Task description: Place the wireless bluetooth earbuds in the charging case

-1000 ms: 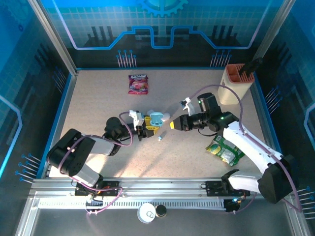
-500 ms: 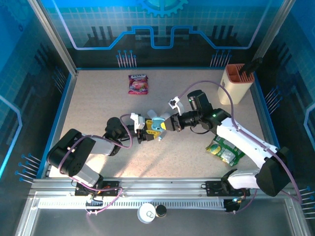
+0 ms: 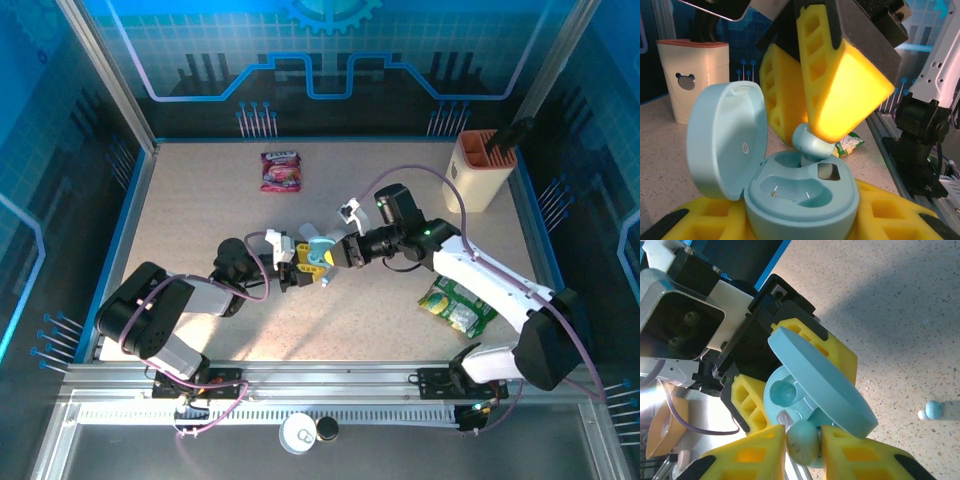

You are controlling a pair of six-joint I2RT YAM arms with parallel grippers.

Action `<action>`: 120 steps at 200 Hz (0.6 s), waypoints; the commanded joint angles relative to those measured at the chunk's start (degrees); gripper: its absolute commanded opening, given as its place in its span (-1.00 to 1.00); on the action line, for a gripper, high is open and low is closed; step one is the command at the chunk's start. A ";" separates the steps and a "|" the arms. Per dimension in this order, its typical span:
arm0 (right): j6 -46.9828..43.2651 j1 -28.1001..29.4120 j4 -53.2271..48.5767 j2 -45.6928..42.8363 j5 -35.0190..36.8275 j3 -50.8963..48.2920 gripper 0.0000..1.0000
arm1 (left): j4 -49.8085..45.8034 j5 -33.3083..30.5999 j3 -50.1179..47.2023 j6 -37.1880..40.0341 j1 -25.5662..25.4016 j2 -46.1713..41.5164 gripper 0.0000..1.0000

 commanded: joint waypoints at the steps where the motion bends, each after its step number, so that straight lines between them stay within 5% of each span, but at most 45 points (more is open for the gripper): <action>1: -0.93 0.79 -0.78 1.19 3.32 1.03 -0.33 | 2.90 1.58 1.33 0.32 -0.41 -0.70 -0.39; 65: -3.21 0.37 0.88 -5.99 7.97 -1.01 0.08 | 2.88 -3.48 -0.08 0.05 1.62 -0.65 -0.37; 120: 3.65 -0.36 7.49 -7.46 15.53 -7.38 0.14 | 2.88 -6.45 -1.81 -0.97 5.39 -2.84 -0.37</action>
